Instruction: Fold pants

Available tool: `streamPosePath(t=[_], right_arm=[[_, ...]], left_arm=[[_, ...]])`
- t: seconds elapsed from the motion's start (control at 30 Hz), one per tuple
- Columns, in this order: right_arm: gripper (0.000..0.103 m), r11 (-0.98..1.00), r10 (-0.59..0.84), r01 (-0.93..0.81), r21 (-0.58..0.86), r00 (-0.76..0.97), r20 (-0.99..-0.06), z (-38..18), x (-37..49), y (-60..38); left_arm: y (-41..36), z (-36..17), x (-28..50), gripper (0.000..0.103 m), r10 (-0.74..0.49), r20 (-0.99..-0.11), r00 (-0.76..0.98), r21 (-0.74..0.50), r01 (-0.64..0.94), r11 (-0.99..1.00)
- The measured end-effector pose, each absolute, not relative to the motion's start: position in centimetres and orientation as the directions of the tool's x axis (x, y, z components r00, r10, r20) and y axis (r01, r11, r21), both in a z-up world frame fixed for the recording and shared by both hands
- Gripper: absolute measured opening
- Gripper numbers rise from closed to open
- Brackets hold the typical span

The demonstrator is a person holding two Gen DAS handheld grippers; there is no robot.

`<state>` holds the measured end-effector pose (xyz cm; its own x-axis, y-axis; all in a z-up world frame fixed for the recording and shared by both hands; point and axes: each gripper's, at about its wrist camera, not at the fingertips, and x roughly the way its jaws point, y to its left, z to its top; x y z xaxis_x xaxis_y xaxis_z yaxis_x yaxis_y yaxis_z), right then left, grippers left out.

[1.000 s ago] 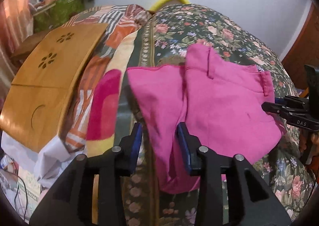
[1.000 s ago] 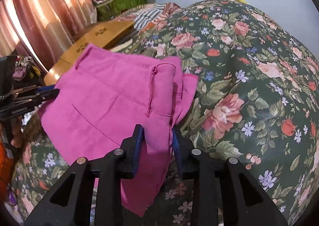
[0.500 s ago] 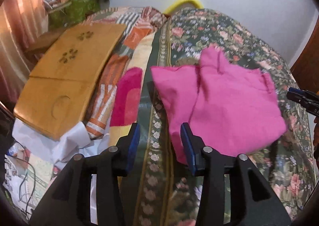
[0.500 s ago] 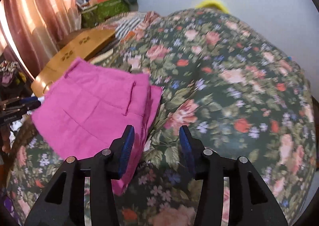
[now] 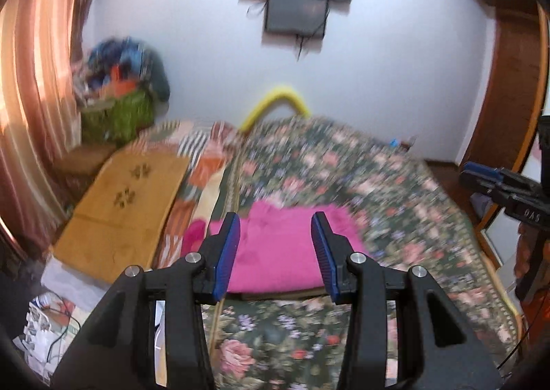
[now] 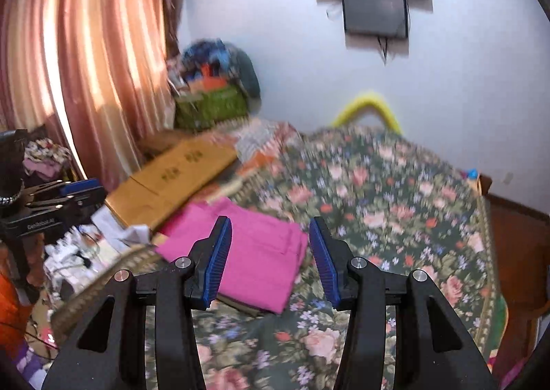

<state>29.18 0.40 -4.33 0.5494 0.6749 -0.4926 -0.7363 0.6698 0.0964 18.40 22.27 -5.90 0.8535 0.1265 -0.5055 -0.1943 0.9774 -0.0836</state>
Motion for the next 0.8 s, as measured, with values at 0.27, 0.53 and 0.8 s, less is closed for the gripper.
streamPosePath(t=[0.27,0.53,0.8], right_arm=[[0.044,0.638,0.746,-0.765,0.084,0.587,-0.316,1.3,21.2,-3.4],[0.055,0.605,0.792,-0.792,0.085,0.586,-0.172,3.5,14.9,-6.5],[0.081,0.644,0.764,-0.763,0.063,0.637,-0.101,3.3,11.9,-7.5]], left_arm=[[15.8,1.0,10.0,0.043,0.126,-0.322,0.938,-0.06,-0.153,0.986],[11.1,4.0,3.1,0.066,0.126,-0.194,0.973,-0.034,-0.135,0.99],[9.4,4.0,-0.2,0.089,0.131,-0.149,0.98,-0.036,-0.138,0.99]])
